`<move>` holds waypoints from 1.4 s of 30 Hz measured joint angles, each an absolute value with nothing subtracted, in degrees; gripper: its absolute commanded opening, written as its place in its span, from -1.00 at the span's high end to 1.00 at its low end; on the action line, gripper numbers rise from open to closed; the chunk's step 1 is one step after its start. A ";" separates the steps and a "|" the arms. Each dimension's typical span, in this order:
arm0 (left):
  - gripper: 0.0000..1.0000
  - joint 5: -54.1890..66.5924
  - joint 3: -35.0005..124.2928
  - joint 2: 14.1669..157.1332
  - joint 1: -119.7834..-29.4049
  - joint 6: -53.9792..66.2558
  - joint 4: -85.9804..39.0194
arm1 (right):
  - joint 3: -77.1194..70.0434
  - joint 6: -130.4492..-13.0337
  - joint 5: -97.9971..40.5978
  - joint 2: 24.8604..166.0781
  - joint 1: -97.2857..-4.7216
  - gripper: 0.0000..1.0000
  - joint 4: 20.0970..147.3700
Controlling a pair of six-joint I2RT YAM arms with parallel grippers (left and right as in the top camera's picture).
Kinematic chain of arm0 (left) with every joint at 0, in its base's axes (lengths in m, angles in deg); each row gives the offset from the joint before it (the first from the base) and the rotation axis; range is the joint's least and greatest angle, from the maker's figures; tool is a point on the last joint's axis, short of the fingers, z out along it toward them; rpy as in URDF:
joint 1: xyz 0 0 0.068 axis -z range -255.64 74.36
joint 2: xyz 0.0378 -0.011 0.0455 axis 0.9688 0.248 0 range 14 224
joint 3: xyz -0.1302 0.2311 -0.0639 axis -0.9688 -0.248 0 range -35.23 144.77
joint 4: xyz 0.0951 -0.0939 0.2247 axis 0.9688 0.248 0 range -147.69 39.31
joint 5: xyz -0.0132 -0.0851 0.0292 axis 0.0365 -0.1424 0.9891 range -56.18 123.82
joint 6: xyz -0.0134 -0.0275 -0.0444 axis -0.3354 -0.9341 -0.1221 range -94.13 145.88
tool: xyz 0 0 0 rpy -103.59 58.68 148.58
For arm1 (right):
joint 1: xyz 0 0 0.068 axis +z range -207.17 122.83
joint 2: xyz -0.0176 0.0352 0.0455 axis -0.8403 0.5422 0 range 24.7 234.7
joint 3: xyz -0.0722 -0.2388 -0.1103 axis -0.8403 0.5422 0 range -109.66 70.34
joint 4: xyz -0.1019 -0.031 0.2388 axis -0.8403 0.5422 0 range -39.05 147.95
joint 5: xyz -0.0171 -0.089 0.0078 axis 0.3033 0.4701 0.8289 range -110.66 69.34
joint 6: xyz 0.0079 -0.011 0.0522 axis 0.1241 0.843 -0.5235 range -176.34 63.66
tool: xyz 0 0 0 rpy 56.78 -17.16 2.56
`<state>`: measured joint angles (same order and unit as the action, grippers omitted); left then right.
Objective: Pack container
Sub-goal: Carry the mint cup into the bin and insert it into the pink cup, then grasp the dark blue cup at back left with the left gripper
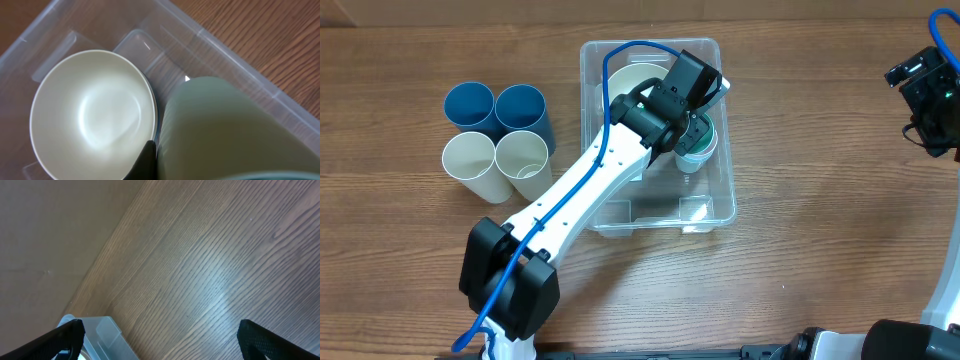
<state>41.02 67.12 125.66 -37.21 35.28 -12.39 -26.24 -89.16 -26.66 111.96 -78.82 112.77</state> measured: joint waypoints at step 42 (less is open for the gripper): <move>-0.84 24.15 81.10 126.66 -99.81 14.76 19.22 | -26.24 -89.18 -26.68 111.96 -78.82 -1.00 112.73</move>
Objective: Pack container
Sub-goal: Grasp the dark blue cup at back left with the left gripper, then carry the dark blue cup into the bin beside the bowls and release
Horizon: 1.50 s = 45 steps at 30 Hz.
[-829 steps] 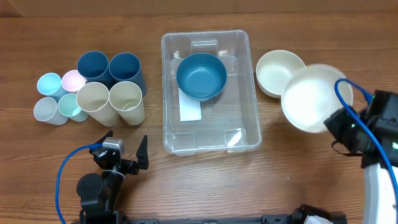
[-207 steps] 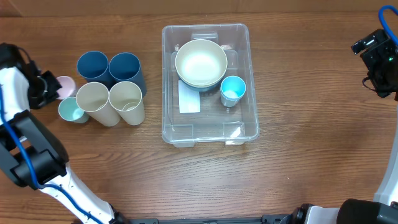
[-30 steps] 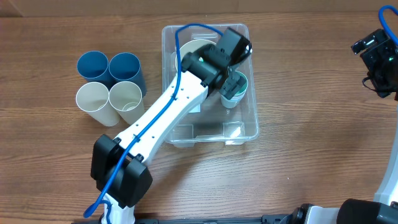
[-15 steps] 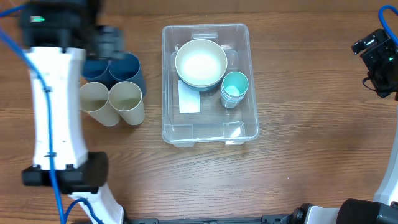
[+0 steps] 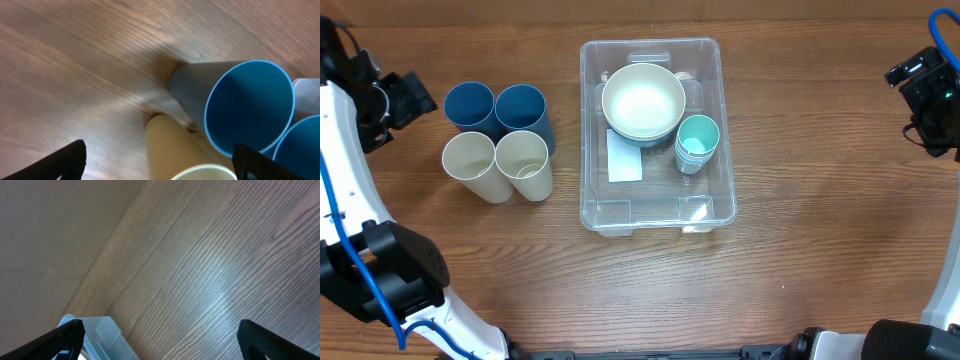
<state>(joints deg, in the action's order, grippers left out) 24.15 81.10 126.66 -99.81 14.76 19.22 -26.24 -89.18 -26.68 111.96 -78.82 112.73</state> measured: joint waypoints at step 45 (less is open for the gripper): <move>0.92 31.62 93.47 119.78 -92.55 11.18 18.39 | -26.24 -89.18 -26.66 111.96 -78.84 -1.00 112.75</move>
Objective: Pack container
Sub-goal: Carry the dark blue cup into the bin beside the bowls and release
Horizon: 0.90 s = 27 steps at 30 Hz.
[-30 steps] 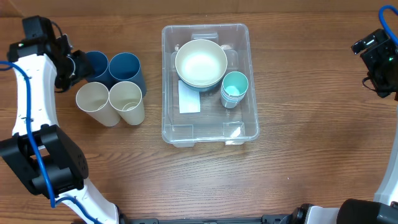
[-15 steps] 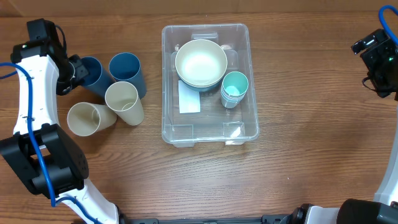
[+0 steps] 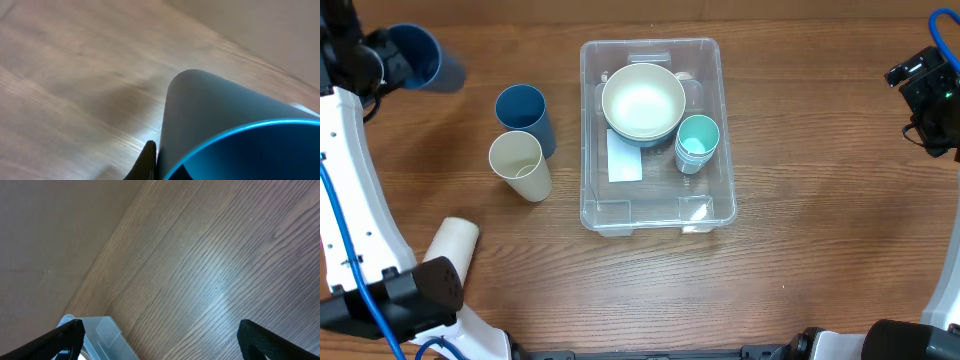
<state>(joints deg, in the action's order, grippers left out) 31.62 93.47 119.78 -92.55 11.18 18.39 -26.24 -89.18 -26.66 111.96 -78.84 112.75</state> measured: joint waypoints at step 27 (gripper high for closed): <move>0.90 32.08 79.84 118.47 -49.71 20.33 21.14 | -26.24 -89.16 -26.66 111.96 -78.84 -1.00 112.75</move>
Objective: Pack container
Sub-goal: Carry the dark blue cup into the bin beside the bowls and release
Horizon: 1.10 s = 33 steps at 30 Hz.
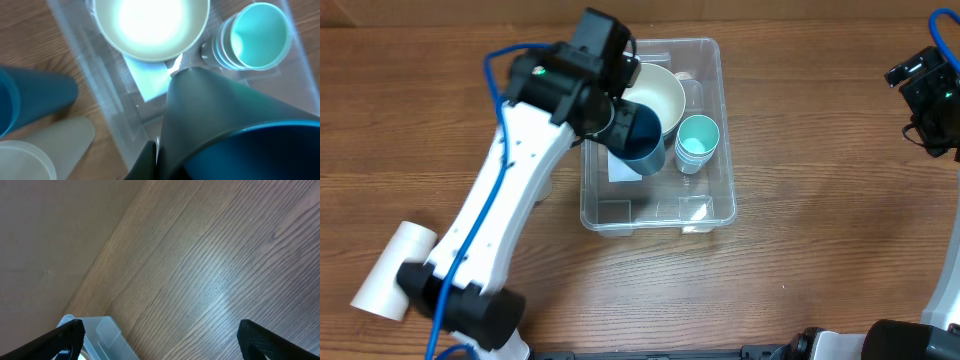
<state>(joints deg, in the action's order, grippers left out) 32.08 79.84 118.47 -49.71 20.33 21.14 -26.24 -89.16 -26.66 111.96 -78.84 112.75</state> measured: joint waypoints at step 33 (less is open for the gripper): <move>-0.40 37.59 97.19 121.31 -53.95 16.03 38.87 | -26.26 -89.16 -26.68 111.96 -78.82 -1.00 112.77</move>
